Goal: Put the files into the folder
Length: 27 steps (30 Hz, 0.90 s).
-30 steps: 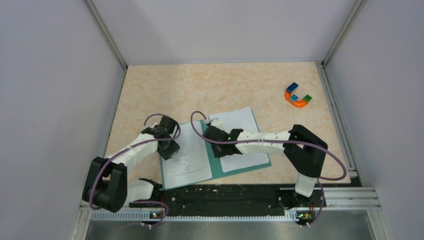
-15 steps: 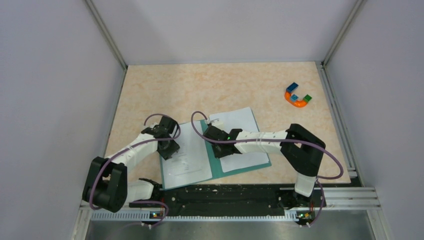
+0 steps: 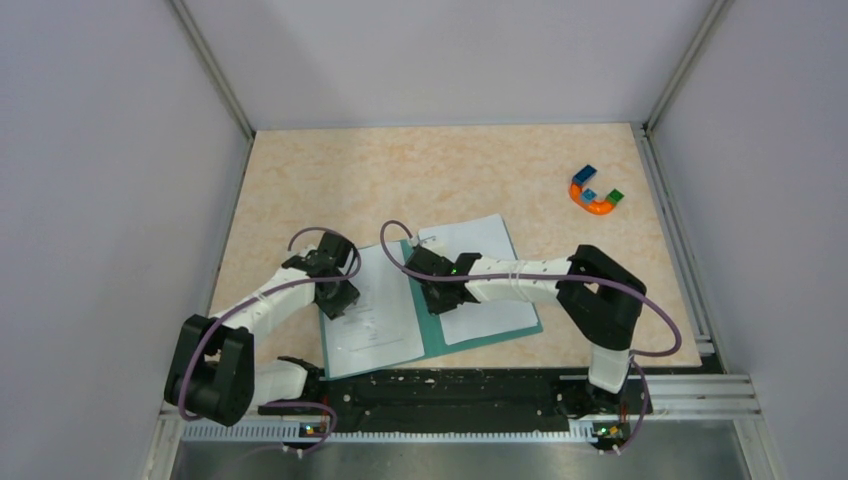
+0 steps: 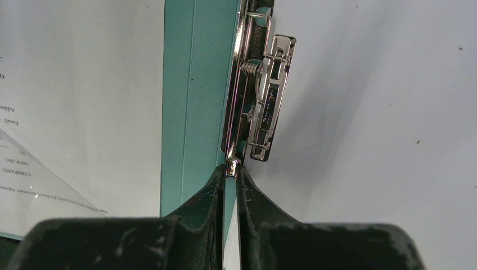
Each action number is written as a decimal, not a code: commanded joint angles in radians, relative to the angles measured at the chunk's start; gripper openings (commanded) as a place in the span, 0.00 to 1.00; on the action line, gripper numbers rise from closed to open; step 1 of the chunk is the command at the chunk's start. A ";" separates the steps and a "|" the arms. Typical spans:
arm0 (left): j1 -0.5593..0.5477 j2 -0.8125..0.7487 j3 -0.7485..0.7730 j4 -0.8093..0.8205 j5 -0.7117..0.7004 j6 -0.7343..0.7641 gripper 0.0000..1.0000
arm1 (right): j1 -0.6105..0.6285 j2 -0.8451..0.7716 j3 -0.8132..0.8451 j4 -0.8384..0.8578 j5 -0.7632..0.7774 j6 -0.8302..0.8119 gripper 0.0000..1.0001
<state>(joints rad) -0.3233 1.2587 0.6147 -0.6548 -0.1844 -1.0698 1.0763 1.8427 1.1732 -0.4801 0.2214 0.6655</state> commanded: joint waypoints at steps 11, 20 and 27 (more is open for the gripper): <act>0.003 0.030 -0.047 0.055 0.015 0.011 0.44 | -0.023 -0.001 0.043 -0.085 0.001 0.004 0.00; 0.003 0.034 -0.033 0.050 0.008 0.022 0.43 | -0.025 0.009 0.064 -0.090 0.006 -0.003 0.00; 0.003 0.018 -0.023 0.066 0.037 0.058 0.45 | -0.025 -0.010 0.084 -0.103 0.034 -0.014 0.15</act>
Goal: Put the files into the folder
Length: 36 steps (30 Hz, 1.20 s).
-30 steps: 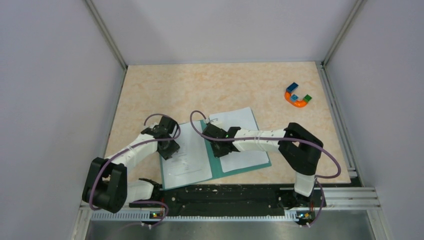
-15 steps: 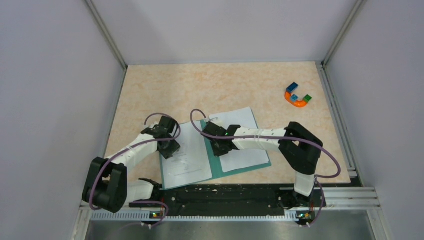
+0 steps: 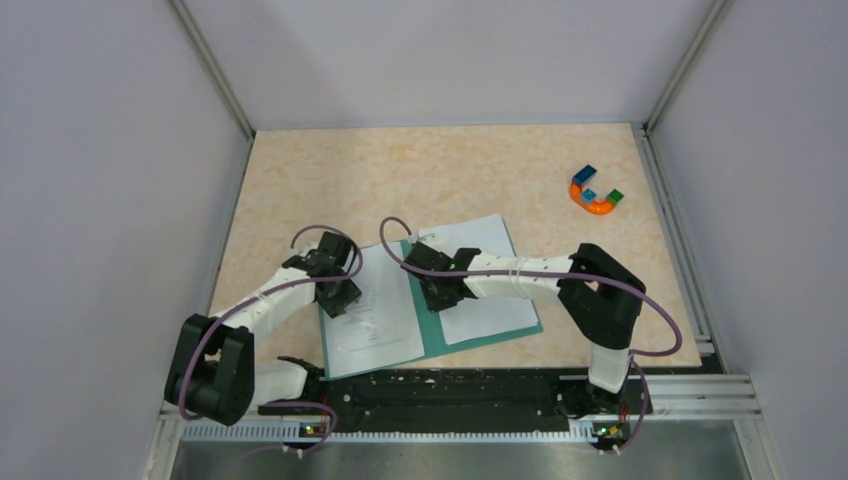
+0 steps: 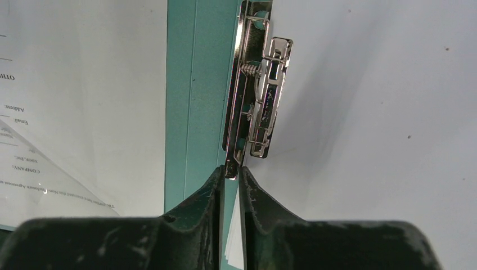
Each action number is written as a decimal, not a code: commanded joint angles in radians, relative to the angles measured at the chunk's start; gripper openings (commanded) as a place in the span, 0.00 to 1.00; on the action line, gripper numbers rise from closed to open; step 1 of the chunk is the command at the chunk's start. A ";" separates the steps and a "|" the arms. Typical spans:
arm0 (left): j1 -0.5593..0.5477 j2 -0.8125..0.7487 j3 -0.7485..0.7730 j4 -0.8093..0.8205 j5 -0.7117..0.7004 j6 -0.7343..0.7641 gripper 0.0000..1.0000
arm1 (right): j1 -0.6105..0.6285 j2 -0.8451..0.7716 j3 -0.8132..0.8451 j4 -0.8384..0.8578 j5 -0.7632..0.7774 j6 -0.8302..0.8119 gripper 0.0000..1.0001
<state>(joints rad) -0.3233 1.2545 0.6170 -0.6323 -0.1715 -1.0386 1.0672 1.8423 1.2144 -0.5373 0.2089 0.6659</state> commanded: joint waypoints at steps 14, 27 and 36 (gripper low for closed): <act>0.006 -0.096 0.090 0.012 0.014 0.141 0.59 | -0.012 0.035 0.173 -0.086 0.132 -0.084 0.41; 0.184 -0.138 0.190 -0.069 -0.015 0.240 0.73 | 0.001 0.163 0.243 -0.090 0.203 -0.114 0.44; 0.273 -0.156 0.192 -0.064 0.027 0.313 0.75 | 0.001 0.184 0.213 -0.090 0.208 -0.117 0.36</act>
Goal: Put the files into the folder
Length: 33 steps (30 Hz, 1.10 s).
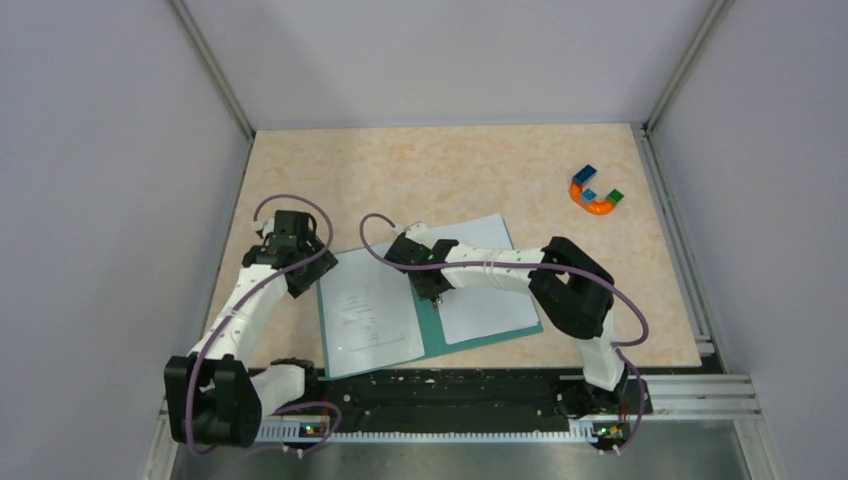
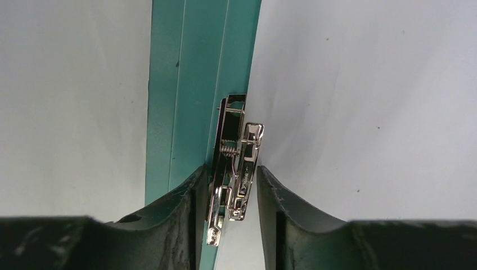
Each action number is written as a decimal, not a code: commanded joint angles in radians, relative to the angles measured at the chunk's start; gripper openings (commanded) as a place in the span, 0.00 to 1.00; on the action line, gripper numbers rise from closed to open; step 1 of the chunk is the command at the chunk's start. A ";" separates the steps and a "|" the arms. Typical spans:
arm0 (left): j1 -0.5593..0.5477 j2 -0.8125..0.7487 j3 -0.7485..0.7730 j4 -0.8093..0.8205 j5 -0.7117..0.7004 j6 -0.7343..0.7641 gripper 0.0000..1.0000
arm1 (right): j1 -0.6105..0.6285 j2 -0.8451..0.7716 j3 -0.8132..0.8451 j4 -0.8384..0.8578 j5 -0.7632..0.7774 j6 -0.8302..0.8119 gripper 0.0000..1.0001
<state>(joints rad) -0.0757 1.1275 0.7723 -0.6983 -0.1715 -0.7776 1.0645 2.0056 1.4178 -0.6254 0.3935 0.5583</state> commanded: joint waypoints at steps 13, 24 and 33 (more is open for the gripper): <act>0.056 0.020 0.012 0.062 0.152 0.090 0.77 | -0.117 -0.124 -0.194 0.165 -0.175 0.000 0.03; 0.108 0.073 -0.003 0.070 0.097 0.081 0.77 | -0.265 -0.275 -0.356 0.333 -0.420 0.001 0.00; 0.155 0.140 -0.056 0.116 0.118 0.055 0.70 | -0.336 -0.406 -0.361 0.336 -0.495 -0.010 0.00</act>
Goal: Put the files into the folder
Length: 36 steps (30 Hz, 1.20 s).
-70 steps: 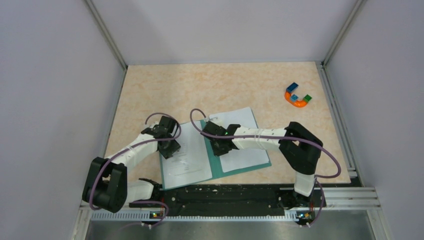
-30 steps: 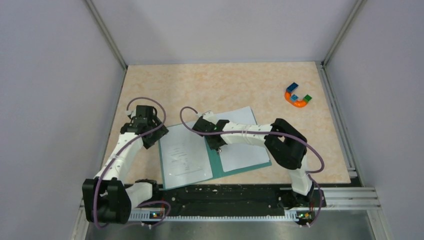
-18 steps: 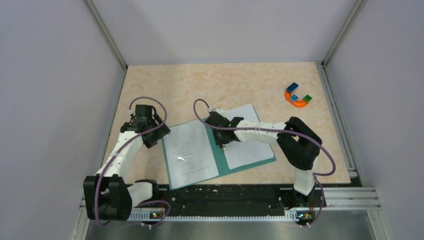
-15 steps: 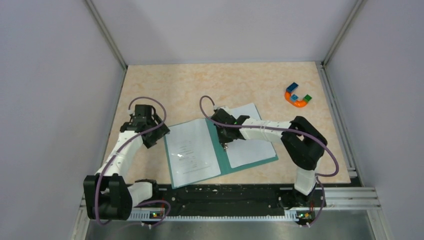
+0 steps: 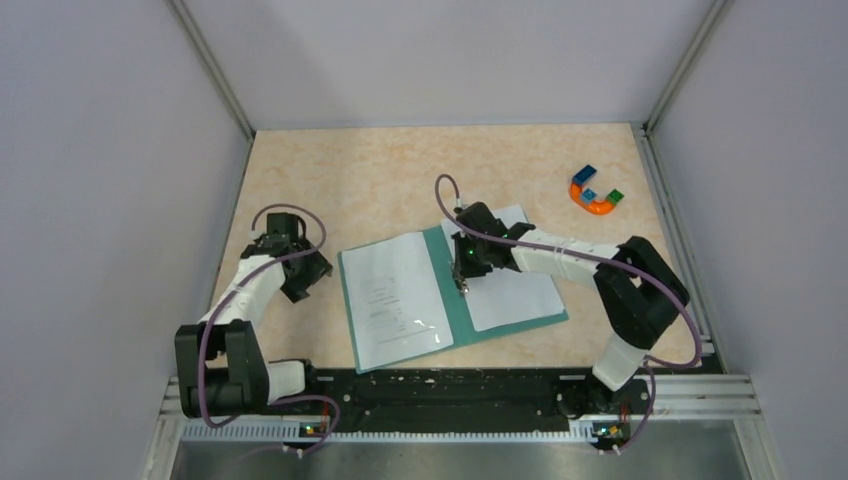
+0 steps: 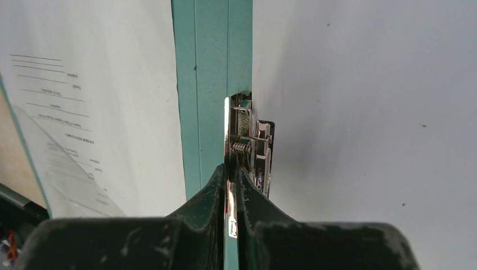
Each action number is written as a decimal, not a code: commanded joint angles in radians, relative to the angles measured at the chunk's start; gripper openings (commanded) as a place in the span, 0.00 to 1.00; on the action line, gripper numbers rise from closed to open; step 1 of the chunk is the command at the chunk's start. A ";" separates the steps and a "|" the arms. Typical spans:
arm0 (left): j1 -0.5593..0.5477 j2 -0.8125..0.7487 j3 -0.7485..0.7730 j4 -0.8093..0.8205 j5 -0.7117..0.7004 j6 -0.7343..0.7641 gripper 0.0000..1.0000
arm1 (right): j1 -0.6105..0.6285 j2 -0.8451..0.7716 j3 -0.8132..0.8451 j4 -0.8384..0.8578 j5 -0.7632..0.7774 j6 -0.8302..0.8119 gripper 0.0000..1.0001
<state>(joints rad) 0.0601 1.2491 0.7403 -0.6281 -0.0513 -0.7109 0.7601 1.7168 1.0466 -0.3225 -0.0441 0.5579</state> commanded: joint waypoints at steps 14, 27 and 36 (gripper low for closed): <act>0.020 0.059 -0.074 0.113 0.146 -0.074 0.58 | -0.040 -0.173 0.065 -0.065 0.021 -0.069 0.09; 0.021 0.020 -0.015 0.054 0.115 -0.042 0.58 | 0.170 0.080 0.215 -0.176 0.384 -0.073 0.30; 0.021 0.005 0.008 0.039 0.116 -0.016 0.59 | 0.226 0.178 0.276 -0.241 0.513 -0.049 0.41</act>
<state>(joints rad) 0.0765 1.2762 0.7097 -0.5789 0.0772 -0.7521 0.9615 1.8744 1.2644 -0.5316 0.3756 0.4931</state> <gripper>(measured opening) 0.591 0.395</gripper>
